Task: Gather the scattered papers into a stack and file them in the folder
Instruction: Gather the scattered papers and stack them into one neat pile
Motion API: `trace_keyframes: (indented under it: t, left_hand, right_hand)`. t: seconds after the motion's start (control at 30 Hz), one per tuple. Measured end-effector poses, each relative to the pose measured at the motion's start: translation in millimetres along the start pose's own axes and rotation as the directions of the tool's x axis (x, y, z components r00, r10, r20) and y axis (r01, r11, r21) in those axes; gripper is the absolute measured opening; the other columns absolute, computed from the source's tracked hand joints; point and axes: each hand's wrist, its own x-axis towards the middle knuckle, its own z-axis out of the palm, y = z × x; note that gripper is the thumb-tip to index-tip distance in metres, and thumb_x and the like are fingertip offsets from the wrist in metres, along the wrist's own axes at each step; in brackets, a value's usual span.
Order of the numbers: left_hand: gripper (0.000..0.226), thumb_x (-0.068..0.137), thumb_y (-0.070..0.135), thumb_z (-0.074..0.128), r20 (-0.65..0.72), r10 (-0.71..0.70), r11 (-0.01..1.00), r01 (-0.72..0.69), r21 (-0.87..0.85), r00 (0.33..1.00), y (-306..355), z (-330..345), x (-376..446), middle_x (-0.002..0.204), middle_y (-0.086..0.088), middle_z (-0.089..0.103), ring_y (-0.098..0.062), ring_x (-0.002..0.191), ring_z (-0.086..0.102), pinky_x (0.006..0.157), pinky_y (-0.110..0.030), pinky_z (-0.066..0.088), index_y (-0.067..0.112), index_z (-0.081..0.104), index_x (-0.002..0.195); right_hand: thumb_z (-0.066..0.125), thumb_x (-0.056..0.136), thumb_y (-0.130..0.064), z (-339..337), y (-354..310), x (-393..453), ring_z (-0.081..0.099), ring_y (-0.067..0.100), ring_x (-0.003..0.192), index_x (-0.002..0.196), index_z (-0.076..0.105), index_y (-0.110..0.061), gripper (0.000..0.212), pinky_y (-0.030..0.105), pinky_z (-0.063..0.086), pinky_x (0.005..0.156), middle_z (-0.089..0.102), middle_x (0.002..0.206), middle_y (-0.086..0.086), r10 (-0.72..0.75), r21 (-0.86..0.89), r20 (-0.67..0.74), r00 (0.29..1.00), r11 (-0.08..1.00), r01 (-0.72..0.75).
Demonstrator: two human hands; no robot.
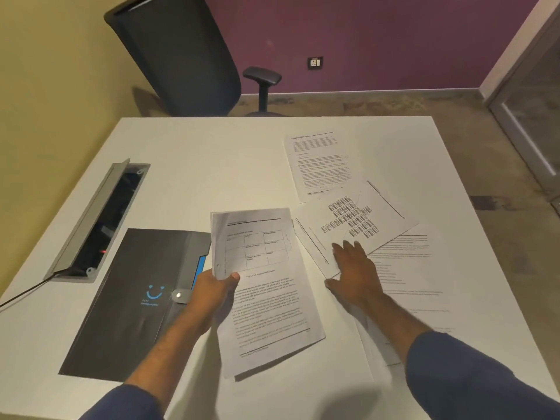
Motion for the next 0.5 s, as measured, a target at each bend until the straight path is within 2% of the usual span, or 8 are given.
trace_keyframes:
  t: [0.07, 0.13, 0.23, 0.33, 0.4, 0.47, 0.5]
  left_hand:
    - [0.043, 0.094, 0.019, 0.065, -0.006, -0.010, 1.000, 0.010, -0.010, 1.000, -1.8, -2.7, 1.9, 0.115, -0.013, 0.070, -0.035, 0.107, 0.065, 0.098, -0.055, 0.051, 0.007, 0.056, 0.133]
    - [0.043, 0.094, 0.019, 0.065, -0.004, -0.020, 1.000, 0.020, -0.016, 1.000, -3.3, -3.9, 2.8, 0.116, -0.012, 0.070, -0.035, 0.108, 0.065, 0.098, -0.055, 0.051, 0.007, 0.056, 0.134]
    - [0.043, 0.094, 0.018, 0.065, -0.001, -0.033, 0.999, 0.033, -0.033, 0.999, -5.9, -3.9, 4.5, 0.116, -0.012, 0.070, -0.034, 0.107, 0.065, 0.098, -0.054, 0.051, 0.008, 0.055, 0.135]
    - [0.043, 0.094, 0.016, 0.065, 0.002, -0.045, 0.998, 0.045, -0.041, 0.999, -7.5, -3.6, 6.4, 0.115, -0.011, 0.070, -0.033, 0.107, 0.065, 0.094, -0.048, 0.053, 0.007, 0.054, 0.135]
    - [0.043, 0.093, 0.015, 0.066, 0.002, -0.047, 0.998, 0.047, -0.031, 0.999, -8.1, -4.2, 7.2, 0.115, -0.011, 0.070, -0.033, 0.107, 0.065, 0.093, -0.047, 0.053, 0.007, 0.055, 0.135]
    - [0.043, 0.093, 0.015, 0.066, 0.014, -0.048, 0.999, 0.048, -0.024, 0.999, -9.9, -5.6, 7.1, 0.113, -0.011, 0.070, -0.033, 0.105, 0.065, 0.088, -0.045, 0.056, 0.007, 0.055, 0.134]
    - [0.042, 0.093, 0.015, 0.066, 0.017, -0.049, 0.998, 0.049, -0.024, 0.999, -11.2, -6.4, 6.8, 0.112, -0.011, 0.070, -0.032, 0.103, 0.066, 0.082, -0.041, 0.057, 0.007, 0.055, 0.133]
  right_hand:
    - [0.064, 0.085, -0.049, 3.3, -1.4, 6.4, 0.004, 0.027, 0.152, 0.155, 0.016, -0.022, 0.089, 0.040, 0.019, 0.119, 0.011, 0.165, 0.005, -0.003, -0.111, 0.105, 0.994, 0.994, 0.015]
    - [0.058, 0.088, -0.055, 6.8, -1.0, 8.5, 0.008, 0.027, 0.152, 0.154, 0.018, -0.022, 0.084, 0.042, 0.020, 0.119, 0.011, 0.165, 0.005, 0.008, -0.166, 0.137, 0.991, 0.986, 0.015]
    - [0.050, 0.091, -0.058, 12.3, -0.1, 6.3, 0.022, 0.027, 0.146, 0.150, 0.026, -0.024, 0.072, 0.047, 0.023, 0.114, 0.027, 0.159, 0.004, 0.001, -0.265, 0.093, 0.996, 0.964, 0.023]
    - [0.047, 0.093, -0.057, 15.0, -1.9, 3.4, 0.043, 0.024, 0.125, 0.138, 0.038, -0.026, 0.055, 0.044, 0.036, 0.100, 0.047, 0.137, -0.002, -0.025, -0.333, 0.029, 0.999, 0.942, 0.033]
    - [0.048, 0.095, -0.048, 14.8, -5.6, 0.7, 0.046, 0.023, 0.116, 0.133, 0.041, -0.025, 0.045, 0.042, 0.039, 0.093, 0.050, 0.128, -0.002, -0.035, -0.353, -0.016, 0.999, 0.935, 0.027]
    - [0.054, 0.093, -0.024, 15.0, -8.6, -1.0, 0.048, 0.023, 0.110, 0.132, 0.041, -0.024, 0.041, 0.040, 0.042, 0.087, 0.052, 0.122, -0.002, -0.043, -0.380, -0.039, 0.998, 0.925, 0.025]
    - [0.054, 0.088, -0.009, 16.5, -8.9, -0.7, 0.049, 0.023, 0.106, 0.131, 0.042, -0.023, 0.046, 0.039, 0.043, 0.084, 0.052, 0.119, -0.002, -0.053, -0.371, -0.060, 0.997, 0.928, 0.027]
